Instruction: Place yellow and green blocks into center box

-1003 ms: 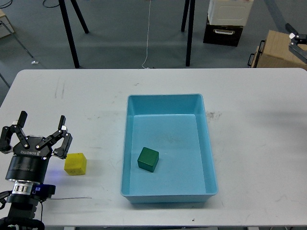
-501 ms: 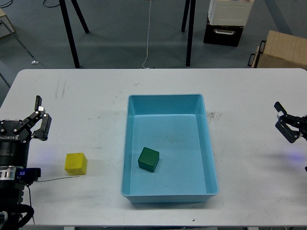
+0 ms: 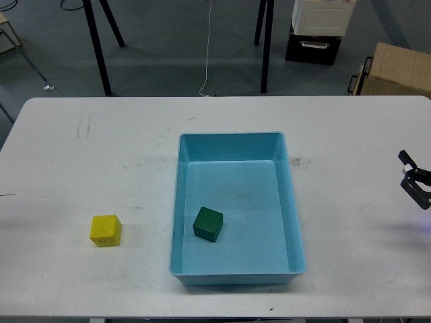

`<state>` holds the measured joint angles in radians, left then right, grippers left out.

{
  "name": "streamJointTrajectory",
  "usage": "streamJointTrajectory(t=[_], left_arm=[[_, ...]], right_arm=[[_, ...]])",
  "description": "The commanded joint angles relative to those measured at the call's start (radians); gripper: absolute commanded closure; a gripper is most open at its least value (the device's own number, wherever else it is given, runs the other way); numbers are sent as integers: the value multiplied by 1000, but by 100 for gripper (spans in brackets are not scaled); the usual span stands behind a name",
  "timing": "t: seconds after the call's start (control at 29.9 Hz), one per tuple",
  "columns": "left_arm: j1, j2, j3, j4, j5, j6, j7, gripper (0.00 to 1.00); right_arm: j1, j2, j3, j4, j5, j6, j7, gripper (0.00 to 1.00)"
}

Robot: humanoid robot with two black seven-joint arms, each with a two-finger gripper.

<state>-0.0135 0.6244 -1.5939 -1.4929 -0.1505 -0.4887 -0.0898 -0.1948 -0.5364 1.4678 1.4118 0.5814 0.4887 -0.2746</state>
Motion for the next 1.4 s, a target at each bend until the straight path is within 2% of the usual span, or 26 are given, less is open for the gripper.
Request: streamJointTrajectory(t=[0.0, 0.07, 0.17, 0.3, 0.47, 0.63, 0.74, 0.8, 0.87, 1.1, 1.17, 1.37], left_arm=[[-89, 223, 99, -15, 92, 0, 16, 0], [-179, 311, 188, -21, 155, 0, 1, 0], [-394, 366, 392, -20, 238, 0, -1, 0], [-733, 370, 792, -9, 356, 0, 2, 0], [-1171, 312, 1360, -6, 535, 0, 15, 0], [-1520, 206, 1825, -12, 631, 0, 24, 0], [-1680, 117, 2063, -29, 632, 0, 73, 0], [-1741, 71, 2202, -70, 661, 0, 102, 0], [-1781, 49, 2301, -121, 736, 0, 104, 0], [-1769, 11, 2430, -122, 868, 0, 108, 0], [-1732, 0, 2436, -92, 873, 0, 114, 0], [-1630, -18, 2421, 101, 878, 0, 108, 0]], right_arm=[[0, 1, 0, -1, -2, 0, 0, 0], [0, 1, 0, -1, -3, 0, 0, 0], [3, -5, -6, -1, -9, 0, -2, 0], [9, -2, -7, 1, -9, 0, -2, 0], [9, -2, -10, 1, -9, 0, -2, 0], [8, 3, -17, -1, -9, 0, -3, 0], [8, 3, -18, -1, -11, 0, -3, 0], [9, 3, -18, -1, -11, 0, -3, 0], [9, 1, -18, -2, -11, 0, -3, 0], [14, 1, -18, -11, -18, 0, -6, 0], [15, 1, -18, -13, -35, 0, -6, 0], [12, 3, -20, -13, -52, 0, -6, 0]])
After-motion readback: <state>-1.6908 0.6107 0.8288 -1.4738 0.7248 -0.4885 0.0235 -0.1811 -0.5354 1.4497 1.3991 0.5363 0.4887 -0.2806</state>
